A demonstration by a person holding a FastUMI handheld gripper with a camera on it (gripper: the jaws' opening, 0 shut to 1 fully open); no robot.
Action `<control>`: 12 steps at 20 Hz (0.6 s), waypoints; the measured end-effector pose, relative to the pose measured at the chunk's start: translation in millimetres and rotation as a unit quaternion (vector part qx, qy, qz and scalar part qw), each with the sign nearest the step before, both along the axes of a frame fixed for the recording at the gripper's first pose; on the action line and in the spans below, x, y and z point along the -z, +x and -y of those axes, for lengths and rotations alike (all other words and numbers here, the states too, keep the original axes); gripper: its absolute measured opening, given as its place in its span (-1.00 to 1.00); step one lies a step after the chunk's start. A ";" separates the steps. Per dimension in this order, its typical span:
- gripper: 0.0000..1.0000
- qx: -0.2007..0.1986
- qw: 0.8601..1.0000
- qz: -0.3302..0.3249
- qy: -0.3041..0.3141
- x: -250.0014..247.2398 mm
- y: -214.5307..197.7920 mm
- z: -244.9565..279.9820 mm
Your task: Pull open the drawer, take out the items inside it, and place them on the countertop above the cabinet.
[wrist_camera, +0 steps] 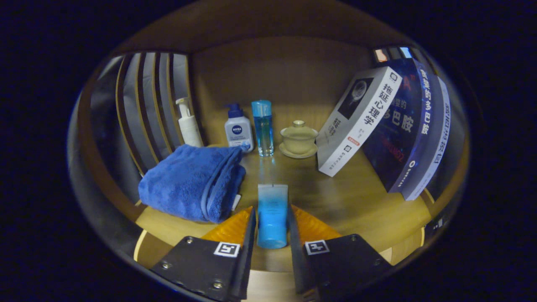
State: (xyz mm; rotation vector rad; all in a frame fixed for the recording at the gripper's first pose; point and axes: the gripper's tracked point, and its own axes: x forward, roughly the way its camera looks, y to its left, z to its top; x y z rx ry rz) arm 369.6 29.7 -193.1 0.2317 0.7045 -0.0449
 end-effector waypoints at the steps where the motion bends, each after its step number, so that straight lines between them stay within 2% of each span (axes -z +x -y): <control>1: -0.16 0.003 1.000 0.005 -0.002 -5.0 -4.9 2.7; 6: -0.14 -0.020 0.997 0.069 -0.009 -48.1 -44.7 -4.0; 10: -0.15 -0.038 0.993 0.109 0.019 -82.2 -111.7 -20.5; 12: -0.15 -0.047 0.990 0.131 0.012 -89.5 -150.3 -25.1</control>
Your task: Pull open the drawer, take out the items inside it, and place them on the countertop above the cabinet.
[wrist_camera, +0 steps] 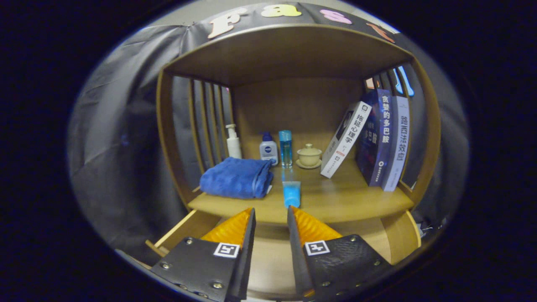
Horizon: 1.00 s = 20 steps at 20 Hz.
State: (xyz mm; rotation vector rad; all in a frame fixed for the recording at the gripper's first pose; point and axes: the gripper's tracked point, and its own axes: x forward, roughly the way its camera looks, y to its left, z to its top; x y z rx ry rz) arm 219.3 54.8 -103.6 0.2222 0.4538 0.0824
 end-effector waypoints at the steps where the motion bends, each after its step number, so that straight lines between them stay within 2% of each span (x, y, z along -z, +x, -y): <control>1: -0.15 -0.003 1.000 0.013 -0.010 -1.4 -18.5 -1.5; 2: -0.15 -0.003 1.000 0.023 -0.019 -0.4 -36.1 -2.6; 4: 0.30 -0.009 0.999 0.040 -0.018 4.4 -73.0 -12.6; 6: 0.76 0.006 0.998 0.059 -0.028 10.1 -98.6 -5.5; 7: 0.75 0.013 0.997 0.066 -0.031 11.1 -113.0 -5.7; 10: 1.00 0.039 0.994 0.090 -0.046 15.2 -145.6 2.3; 12: 1.00 0.063 0.990 0.096 -0.080 21.3 -161.4 14.5; 16: 1.00 0.052 0.991 0.064 -0.103 54.6 -172.1 2.4; 20: 1.00 0.077 0.989 0.037 -0.123 80.2 -166.5 11.6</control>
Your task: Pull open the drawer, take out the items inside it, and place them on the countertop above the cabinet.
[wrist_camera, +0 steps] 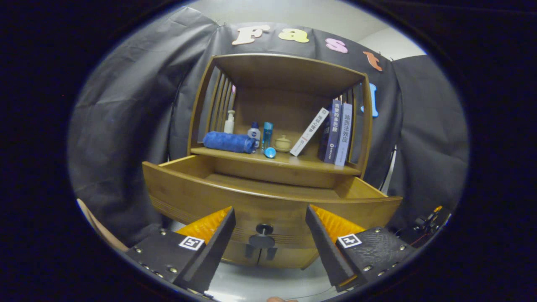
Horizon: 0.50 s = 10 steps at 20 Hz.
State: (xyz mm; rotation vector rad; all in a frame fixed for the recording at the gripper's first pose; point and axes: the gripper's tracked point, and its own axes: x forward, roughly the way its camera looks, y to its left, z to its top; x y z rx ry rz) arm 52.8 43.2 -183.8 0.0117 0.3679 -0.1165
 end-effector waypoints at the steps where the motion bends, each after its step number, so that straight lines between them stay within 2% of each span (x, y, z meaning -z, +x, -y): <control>1: 1.00 0.005 1.000 -0.006 0.003 5.9 4.4 -2.0; 8: 1.00 0.041 0.999 -0.013 -0.014 24.0 24.1 9.8; 10: 0.99 0.041 0.999 -0.006 -0.008 21.3 20.2 8.0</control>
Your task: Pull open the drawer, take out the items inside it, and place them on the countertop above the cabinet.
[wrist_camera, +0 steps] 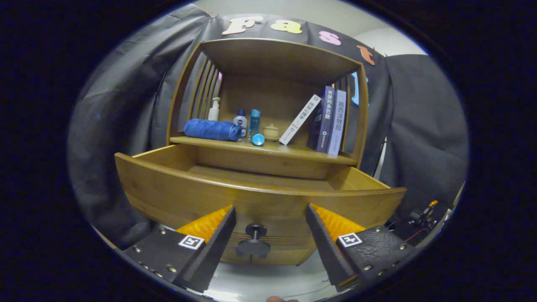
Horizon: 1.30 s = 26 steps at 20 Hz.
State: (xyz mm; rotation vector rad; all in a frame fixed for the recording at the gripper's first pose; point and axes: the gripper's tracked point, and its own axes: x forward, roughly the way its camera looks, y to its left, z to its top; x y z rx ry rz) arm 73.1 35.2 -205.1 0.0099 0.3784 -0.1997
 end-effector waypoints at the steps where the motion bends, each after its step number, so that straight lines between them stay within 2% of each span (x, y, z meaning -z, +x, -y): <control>1: 0.98 -0.002 1.000 0.005 -0.007 3.0 4.1 -1.5; 4: 0.93 0.000 1.000 0.021 -0.017 2.0 5.4 -1.1; 7: 0.93 0.015 0.999 0.029 0.003 2.2 12.1 4.5; 12: 0.93 0.030 0.999 0.028 0.008 -0.6 53.0 17.9; 26: 0.93 0.016 0.997 0.036 -0.067 14.9 144.7 23.0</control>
